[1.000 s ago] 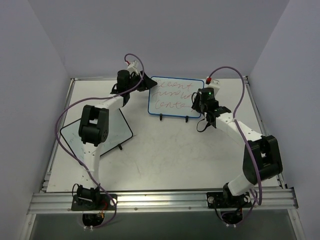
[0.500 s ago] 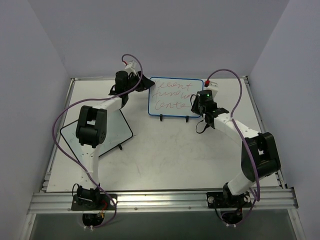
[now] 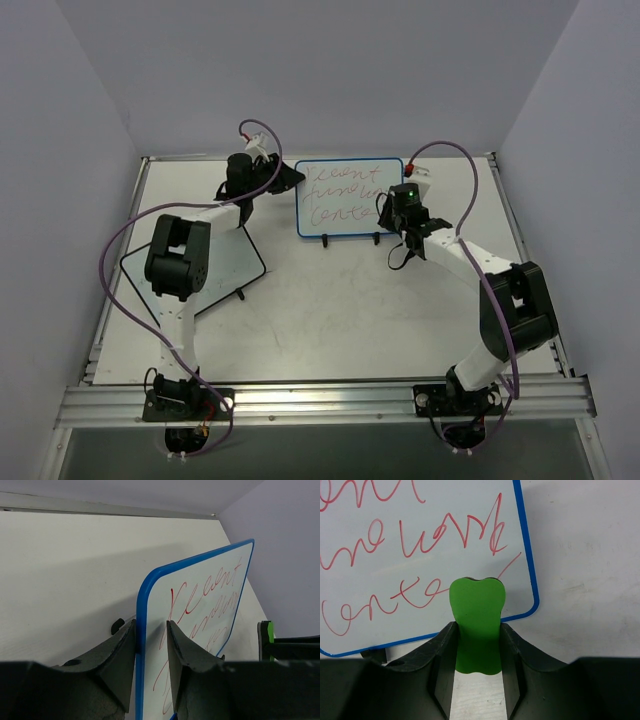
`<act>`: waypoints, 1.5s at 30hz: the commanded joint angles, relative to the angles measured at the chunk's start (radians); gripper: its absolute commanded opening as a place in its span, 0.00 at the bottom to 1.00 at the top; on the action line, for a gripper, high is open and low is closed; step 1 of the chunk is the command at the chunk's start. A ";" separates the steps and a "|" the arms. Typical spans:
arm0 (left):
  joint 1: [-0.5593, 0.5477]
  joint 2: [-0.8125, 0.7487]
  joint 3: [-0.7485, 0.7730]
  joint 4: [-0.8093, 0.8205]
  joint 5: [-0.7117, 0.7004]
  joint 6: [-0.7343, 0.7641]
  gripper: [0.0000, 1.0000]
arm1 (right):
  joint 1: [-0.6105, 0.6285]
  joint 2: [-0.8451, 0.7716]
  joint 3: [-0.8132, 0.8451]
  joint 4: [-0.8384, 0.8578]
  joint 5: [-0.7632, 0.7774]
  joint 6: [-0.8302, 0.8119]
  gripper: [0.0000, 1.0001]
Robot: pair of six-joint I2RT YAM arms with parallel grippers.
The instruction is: Erase the whiteboard
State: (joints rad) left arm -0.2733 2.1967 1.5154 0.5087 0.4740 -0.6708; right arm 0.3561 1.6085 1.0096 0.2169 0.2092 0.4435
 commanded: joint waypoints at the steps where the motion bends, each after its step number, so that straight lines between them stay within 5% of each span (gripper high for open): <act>1: -0.006 -0.071 -0.020 0.105 0.017 -0.009 0.38 | 0.009 0.030 0.004 0.032 0.042 -0.003 0.13; 18: -0.006 -0.092 -0.041 0.080 0.029 0.034 0.30 | 0.034 0.198 0.145 0.166 0.162 -0.037 0.09; 45: -0.006 -0.069 -0.052 0.097 0.044 0.023 0.20 | 0.119 0.281 0.041 0.453 0.328 -0.065 0.03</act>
State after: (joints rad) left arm -0.2737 2.1731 1.4700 0.5510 0.5110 -0.6693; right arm 0.4400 1.8671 1.0336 0.6102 0.4938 0.3912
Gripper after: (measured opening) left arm 0.260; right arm 0.317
